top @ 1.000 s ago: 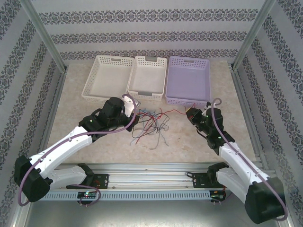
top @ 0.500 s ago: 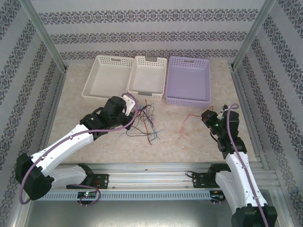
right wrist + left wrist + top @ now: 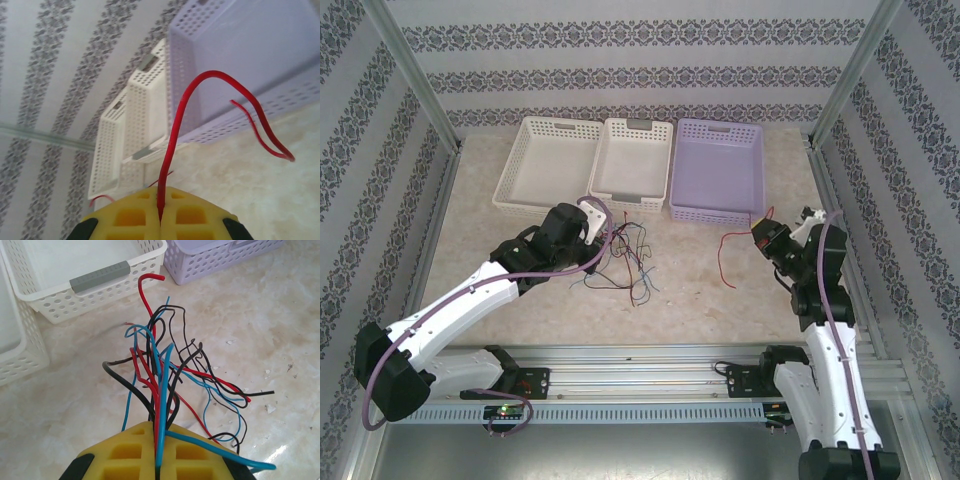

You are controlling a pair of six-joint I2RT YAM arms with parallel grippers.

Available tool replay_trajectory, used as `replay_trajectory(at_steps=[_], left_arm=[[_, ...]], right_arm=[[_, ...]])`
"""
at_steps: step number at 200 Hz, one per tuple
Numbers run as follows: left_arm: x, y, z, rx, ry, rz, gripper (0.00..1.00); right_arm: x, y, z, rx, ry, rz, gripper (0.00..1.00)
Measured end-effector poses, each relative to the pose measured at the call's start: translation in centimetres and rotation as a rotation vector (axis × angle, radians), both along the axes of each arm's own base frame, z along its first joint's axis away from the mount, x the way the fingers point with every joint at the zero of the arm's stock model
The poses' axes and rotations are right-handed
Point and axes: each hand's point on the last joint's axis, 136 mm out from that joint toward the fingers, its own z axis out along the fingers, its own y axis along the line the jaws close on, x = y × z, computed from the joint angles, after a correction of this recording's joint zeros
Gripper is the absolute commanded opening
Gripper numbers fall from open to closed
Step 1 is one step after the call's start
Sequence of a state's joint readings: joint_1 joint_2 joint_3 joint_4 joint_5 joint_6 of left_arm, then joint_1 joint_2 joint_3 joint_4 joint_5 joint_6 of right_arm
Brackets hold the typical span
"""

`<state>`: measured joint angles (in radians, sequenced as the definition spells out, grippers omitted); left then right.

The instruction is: Untangle the cables

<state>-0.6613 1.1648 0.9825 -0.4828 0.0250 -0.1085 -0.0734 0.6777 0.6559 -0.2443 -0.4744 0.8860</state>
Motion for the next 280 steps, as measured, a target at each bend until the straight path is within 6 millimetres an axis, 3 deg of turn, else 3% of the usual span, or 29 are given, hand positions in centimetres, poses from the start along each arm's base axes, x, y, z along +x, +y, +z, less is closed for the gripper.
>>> replay_trajectory(at_steps=[44,78,124,179,206,235,280], left_arm=[[-0.4,0.3,1.4,-0.029,-0.038,0.000,0.00],[-1.0,1.0,3.3,-0.072,-0.104,0.007,0.00],[-0.7,1.1,3.7,-0.077,-0.132,0.016,0.00],[-0.7,1.1,3.7,-0.064,-0.138,0.006,0.00],[-0.7,1.1,3.6,-0.061,-0.139,0.003,0.00],[-0.6,1.1,3.6,-0.060,-0.138,0.003,0.00],[-0.8,0.9,3.6,-0.058,-0.139,-0.005,0.00]], right_arm=[[0.2,4.7,4.6,-0.049,-0.078,0.193,0.00],[1.2,8.4,5.8,-0.098,-0.081,0.321,0.00],[4.9,12.0,5.6,-0.136,-0.015,0.414,0.00],[11.8,15.9,6.2,-0.141,0.016,0.475,0.00],[16.3,17.9,5.4,-0.126,0.040,0.506,0.00],[20.5,19.6,2.5,-0.122,0.108,0.529,0.00],[24.5,21.1,-2.3,-0.122,0.211,0.544,0.00]])
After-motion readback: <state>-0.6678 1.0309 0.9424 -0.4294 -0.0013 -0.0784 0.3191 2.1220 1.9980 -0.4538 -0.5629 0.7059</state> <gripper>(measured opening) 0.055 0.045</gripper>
